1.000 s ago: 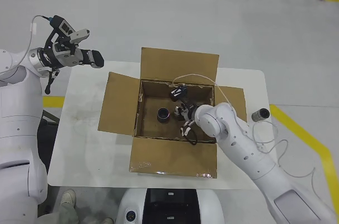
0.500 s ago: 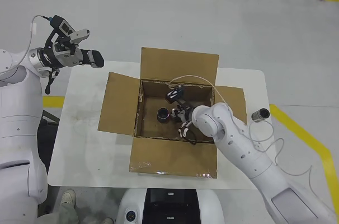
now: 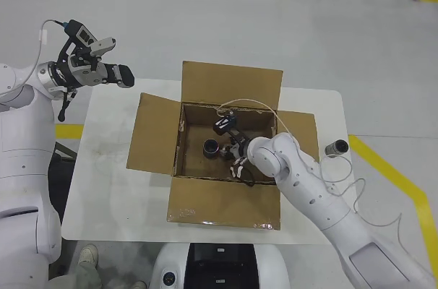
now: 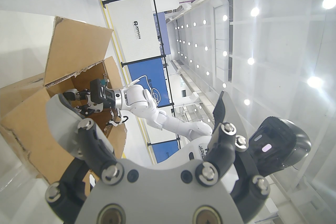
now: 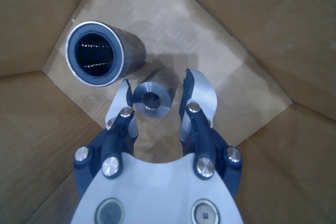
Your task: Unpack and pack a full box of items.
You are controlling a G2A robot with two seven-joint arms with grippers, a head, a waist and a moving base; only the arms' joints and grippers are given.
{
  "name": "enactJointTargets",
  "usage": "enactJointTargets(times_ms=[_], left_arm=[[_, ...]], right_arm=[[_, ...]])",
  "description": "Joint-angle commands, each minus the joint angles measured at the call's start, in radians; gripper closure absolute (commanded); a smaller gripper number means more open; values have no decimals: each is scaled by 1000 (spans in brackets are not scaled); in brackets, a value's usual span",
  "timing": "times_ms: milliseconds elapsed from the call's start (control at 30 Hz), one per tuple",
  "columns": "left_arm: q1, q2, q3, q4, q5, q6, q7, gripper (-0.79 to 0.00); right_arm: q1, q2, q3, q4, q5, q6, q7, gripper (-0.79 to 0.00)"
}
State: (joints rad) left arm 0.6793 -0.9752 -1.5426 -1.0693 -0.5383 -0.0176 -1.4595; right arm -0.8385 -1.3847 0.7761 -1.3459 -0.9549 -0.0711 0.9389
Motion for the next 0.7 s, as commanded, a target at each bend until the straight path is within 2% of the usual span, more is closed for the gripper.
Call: enactJointTargets(times_ms=[0, 267, 667], left_arm=[[0, 0, 0, 0, 0, 0, 0, -785], [0, 0, 0, 0, 0, 0, 0, -785], [0, 0, 0, 0, 0, 0, 0, -785]], right_arm=[[-1, 0, 2, -6, 0, -5, 6, -419], [-11, 6, 21, -80, -17, -28, 38, -468], [-84, 31, 86, -274, -41, -68, 85, -563]])
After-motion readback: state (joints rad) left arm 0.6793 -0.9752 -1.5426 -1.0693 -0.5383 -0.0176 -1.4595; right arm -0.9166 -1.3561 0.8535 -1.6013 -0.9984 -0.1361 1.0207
